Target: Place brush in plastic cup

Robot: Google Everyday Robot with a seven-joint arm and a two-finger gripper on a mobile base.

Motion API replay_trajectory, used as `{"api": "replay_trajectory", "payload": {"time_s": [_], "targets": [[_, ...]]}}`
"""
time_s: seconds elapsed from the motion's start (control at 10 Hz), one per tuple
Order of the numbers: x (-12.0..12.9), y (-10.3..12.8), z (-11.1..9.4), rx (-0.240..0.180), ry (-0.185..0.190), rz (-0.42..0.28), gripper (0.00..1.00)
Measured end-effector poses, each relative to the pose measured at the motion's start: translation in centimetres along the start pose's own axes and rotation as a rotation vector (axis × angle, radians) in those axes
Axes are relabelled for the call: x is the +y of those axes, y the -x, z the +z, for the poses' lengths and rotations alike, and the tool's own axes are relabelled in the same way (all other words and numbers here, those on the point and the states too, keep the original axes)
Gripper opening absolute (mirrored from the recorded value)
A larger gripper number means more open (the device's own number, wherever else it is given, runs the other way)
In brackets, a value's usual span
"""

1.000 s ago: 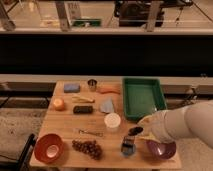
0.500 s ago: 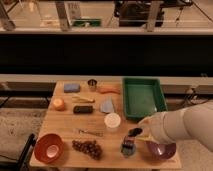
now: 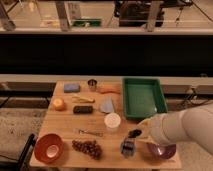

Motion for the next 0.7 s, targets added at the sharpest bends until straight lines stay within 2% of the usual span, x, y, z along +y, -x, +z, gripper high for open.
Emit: {"api": "replay_trajectory", "payload": {"time_s": [0.7], "targets": [[-0.26, 0.26, 0.44, 0.011, 0.014, -0.004, 0.00]]}}
